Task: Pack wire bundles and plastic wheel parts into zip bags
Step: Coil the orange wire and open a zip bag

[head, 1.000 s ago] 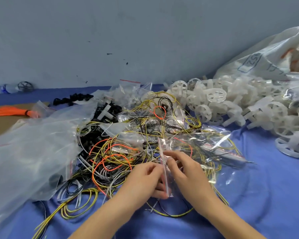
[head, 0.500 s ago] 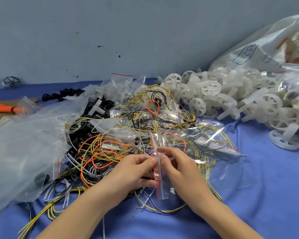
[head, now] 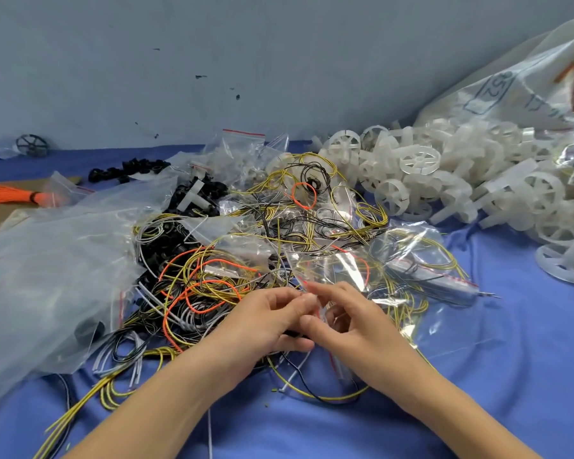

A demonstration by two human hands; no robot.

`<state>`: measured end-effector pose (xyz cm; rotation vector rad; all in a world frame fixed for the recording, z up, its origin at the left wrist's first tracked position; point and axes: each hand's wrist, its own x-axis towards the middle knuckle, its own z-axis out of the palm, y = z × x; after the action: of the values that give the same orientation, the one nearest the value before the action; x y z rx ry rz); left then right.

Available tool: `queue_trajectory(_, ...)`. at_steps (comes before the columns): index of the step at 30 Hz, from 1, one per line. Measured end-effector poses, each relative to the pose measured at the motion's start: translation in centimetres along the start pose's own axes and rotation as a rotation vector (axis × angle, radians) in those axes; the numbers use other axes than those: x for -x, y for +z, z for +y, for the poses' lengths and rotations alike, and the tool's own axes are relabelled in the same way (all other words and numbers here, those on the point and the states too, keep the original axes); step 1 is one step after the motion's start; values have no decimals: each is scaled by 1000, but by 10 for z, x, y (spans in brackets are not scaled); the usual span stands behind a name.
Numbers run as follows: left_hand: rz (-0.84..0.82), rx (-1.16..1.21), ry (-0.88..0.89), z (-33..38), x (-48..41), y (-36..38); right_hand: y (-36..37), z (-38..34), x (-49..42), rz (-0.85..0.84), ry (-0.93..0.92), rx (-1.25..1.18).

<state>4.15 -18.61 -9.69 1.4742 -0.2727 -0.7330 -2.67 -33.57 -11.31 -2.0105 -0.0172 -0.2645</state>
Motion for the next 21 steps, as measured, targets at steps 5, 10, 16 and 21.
queue_trajectory(5, -15, -2, 18, -1, 1, 1, -2, 1, -1, 12, 22, -21)
queue_trajectory(10, -15, -10, 36, 0, 1, 3, -2, -1, 0, 33, 48, -41)
queue_trajectory(16, 6, -16, 31, 0, 1, 4, -4, -2, 0, 24, 51, -50)
queue_trajectory(21, 43, -50, 44, -1, 0, 6, -6, 0, -3, 88, 102, -33)
